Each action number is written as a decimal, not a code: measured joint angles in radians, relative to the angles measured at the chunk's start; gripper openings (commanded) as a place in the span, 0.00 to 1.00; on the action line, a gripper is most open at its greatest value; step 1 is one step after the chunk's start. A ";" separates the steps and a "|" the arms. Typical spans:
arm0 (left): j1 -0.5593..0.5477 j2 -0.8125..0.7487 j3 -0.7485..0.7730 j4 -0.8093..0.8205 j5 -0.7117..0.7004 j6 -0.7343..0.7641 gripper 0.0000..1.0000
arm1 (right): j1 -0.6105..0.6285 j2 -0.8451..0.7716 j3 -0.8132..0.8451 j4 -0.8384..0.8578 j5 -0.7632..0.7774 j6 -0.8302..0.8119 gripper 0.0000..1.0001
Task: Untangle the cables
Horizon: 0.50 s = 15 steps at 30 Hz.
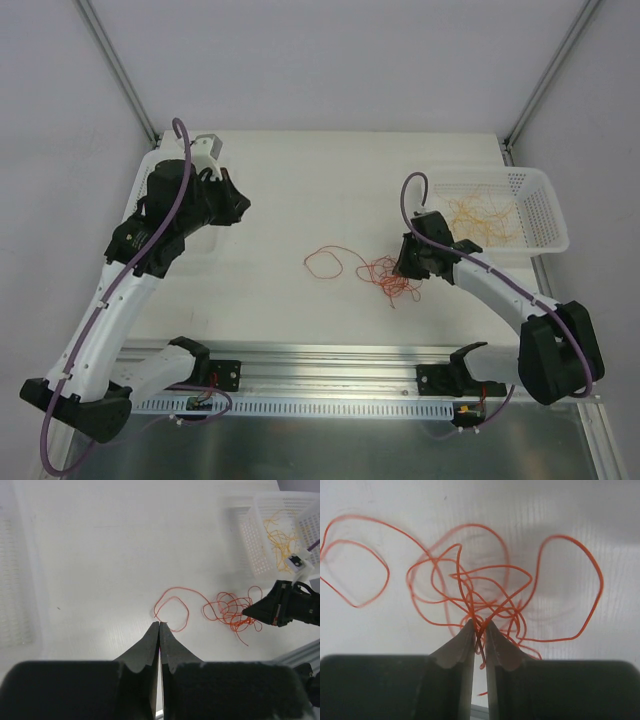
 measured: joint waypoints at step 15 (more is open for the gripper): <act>-0.145 0.133 -0.174 0.042 0.214 0.040 0.66 | 0.023 0.006 0.041 -0.068 -0.060 -0.066 0.41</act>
